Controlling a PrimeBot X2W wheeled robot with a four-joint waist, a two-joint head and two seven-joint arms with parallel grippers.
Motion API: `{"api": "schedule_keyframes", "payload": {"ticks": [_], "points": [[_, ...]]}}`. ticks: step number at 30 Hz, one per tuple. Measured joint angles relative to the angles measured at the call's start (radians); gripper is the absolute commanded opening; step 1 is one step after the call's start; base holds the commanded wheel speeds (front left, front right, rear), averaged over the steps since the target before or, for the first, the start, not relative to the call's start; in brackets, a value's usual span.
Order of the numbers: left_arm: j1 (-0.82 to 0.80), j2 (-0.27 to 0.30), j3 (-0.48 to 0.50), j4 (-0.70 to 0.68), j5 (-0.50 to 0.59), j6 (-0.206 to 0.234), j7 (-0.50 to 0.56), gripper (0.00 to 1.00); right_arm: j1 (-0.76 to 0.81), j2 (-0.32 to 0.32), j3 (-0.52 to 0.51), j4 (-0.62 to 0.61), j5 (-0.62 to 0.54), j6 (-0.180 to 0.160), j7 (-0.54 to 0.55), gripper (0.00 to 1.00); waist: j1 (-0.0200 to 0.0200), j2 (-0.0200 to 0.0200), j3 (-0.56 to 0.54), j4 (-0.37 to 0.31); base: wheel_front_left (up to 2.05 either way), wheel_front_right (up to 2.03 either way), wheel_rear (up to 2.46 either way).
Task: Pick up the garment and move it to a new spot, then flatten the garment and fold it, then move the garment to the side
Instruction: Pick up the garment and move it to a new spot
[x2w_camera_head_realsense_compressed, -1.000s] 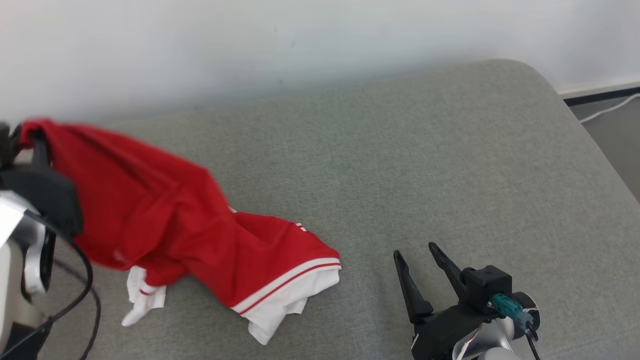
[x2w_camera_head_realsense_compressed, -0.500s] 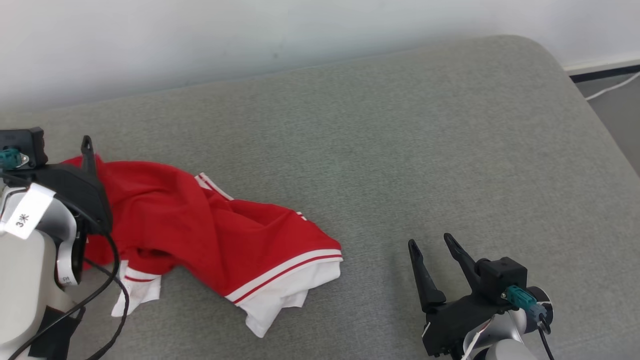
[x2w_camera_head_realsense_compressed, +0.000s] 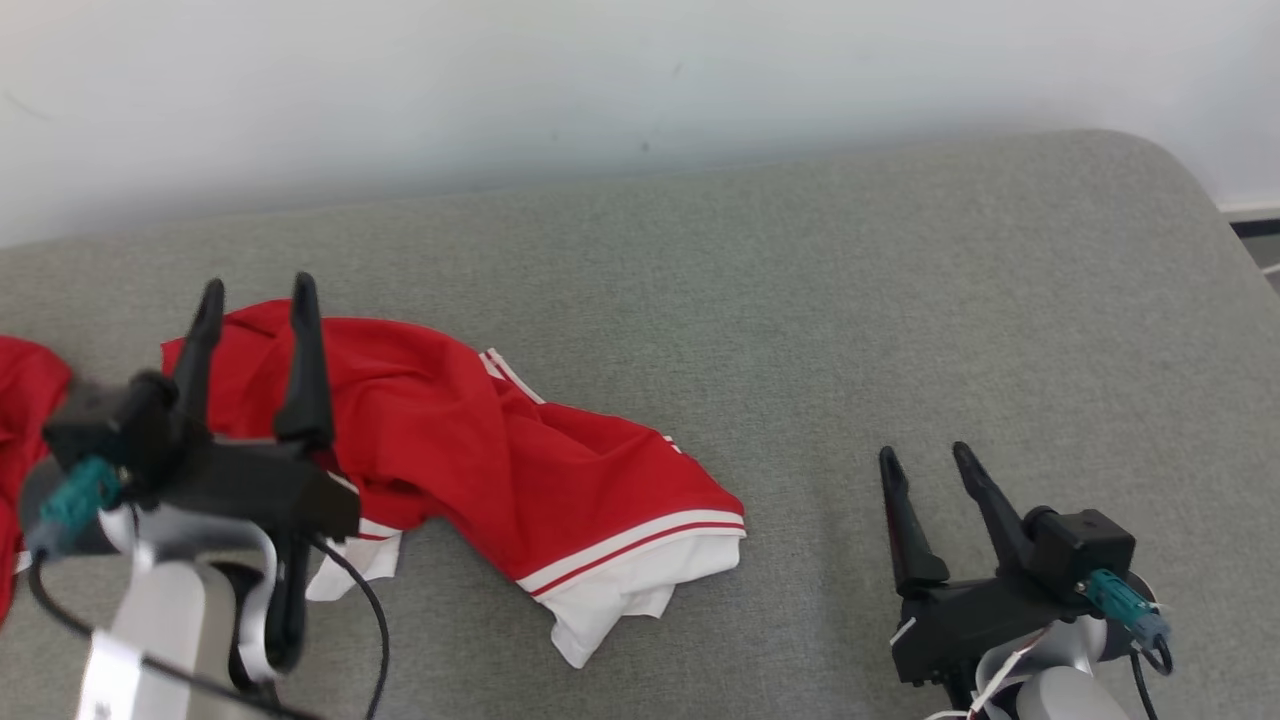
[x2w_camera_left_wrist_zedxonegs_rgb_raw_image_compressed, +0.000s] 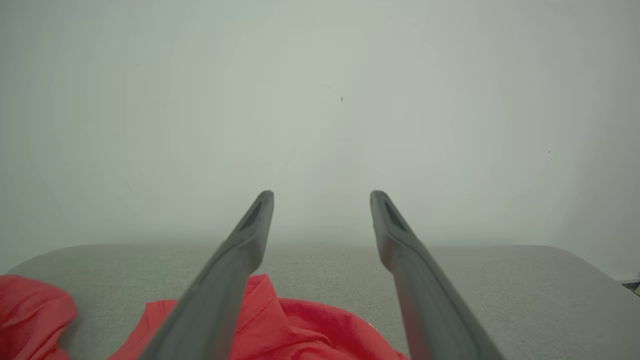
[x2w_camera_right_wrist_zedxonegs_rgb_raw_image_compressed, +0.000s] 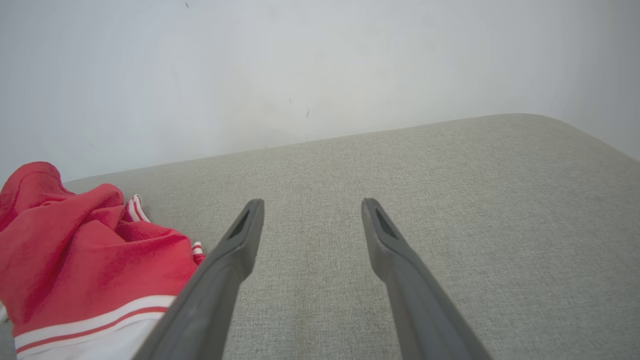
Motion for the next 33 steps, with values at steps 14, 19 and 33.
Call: {"api": "schedule_keyframes", "payload": {"ticks": [14,19,33], "points": [[0.298,-0.013,-0.008,-0.171,-0.006,-0.018,-0.199,1.0,0.063,-0.017,-0.049,-0.021,0.048,0.019,-0.05,1.0,-0.0002,0.0,-0.071,0.094,0.0,0.0,0.0],[0.394,-0.001,-0.007,-0.144,-0.001,-0.017,-0.198,1.0,0.074,-0.02,-0.049,-0.016,0.048,0.022,-0.057,1.0,-0.0002,0.0,-0.094,0.112,0.0,0.0,0.0],[0.478,0.049,-0.034,-0.071,-0.009,-0.063,-0.17,1.0,0.121,-0.053,-0.085,0.024,0.057,0.028,-0.067,1.0,-0.0001,-0.0001,-0.115,0.109,0.0,0.0,0.0]]}}
